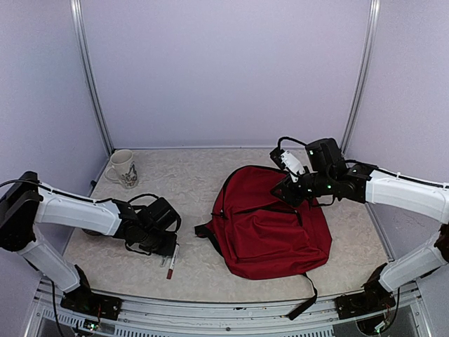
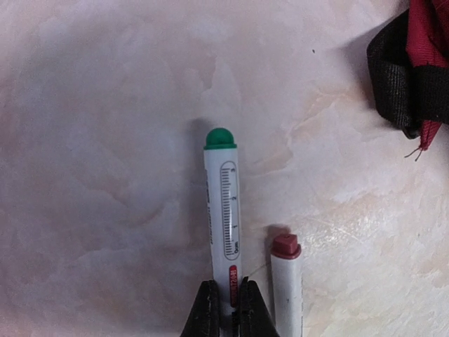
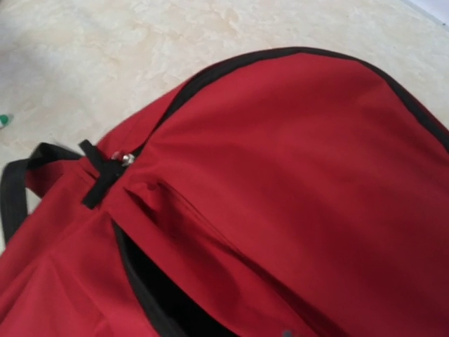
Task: Pack the student bag
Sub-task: Pick up the pen at the center of the board, then pass from the left arm to the right
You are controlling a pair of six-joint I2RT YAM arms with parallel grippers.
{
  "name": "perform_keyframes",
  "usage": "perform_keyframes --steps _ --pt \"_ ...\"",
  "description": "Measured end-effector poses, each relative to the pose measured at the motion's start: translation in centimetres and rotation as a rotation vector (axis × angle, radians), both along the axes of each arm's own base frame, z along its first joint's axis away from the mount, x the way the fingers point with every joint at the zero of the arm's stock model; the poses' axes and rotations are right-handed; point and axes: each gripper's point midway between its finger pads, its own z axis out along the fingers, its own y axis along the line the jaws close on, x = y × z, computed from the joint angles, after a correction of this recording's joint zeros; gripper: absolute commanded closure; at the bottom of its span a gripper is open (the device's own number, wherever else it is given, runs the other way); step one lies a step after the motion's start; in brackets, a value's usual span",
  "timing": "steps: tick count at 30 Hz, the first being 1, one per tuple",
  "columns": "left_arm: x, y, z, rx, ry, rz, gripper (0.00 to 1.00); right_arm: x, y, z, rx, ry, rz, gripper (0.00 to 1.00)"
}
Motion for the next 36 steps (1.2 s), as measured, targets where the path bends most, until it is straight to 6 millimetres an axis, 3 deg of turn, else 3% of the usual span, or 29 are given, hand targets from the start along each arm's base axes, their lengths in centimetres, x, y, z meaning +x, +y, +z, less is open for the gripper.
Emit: perform_keyframes --steps 4,6,8,10,14,17,20,23,27,30,34,35,36 --pt "0.8 0.3 2.4 0.0 -0.069 0.007 1.0 -0.7 0.9 1.0 0.069 0.021 0.036 0.63" --pt "2.0 -0.8 5.6 -0.05 -0.161 -0.004 1.0 -1.1 2.0 2.8 0.162 0.017 0.074 0.63" --pt "3.1 -3.3 10.6 -0.138 -0.291 -0.036 1.0 -1.7 3.2 5.4 0.276 0.0 0.123 0.6" --pt "3.3 -7.0 17.2 -0.286 -0.451 -0.107 1.0 -2.4 4.4 8.3 0.399 -0.021 0.186 0.54" --pt "1.4 -12.2 28.8 -0.591 -0.692 -0.264 1.0 -5.5 6.4 13.9 0.675 -0.086 0.388 0.45" --pt "0.8 -13.9 33.3 -0.709 -0.8 -0.349 1.0 -7.8 7.3 16.6 0.813 -0.111 0.515 0.28" --pt "-0.2 -16.0 34.8 -0.759 -0.85 -0.456 1.0 -9.1 8.5 18.4 0.872 -0.134 0.603 0.27" --pt "-1.7 -17.9 34.5 -0.769 -0.86 -0.561 1.0 -10.3 9.6 19.5 0.914 -0.15 0.676 0.31" --pt "-3.2 -19.5 34.4 -0.781 -0.864 -0.661 1.0 -11.3 10.2 20.7 0.956 -0.167 0.74 0.64" --pt "-3.6 -19.7 34.7 -0.79 -0.878 -0.694 1.0 -11.5 10.4 21.3 0.969 -0.18 0.767 0.97" --pt "-3.7 -19.8 35.0 -0.779 -0.904 -0.718 1.0 -11.8 10.4 21.4 0.975 -0.166 0.78 1.0" --pt "-3.7 -19.8 35.0 -0.775 -0.907 -0.721 0.92 -11.8 10.4 21.3 0.974 -0.166 0.782 1.0" --pt "-3.7 -19.8 34.9 -0.773 -0.909 -0.724 0.54 -11.9 10.4 21.3 0.971 -0.166 0.782 1.0"
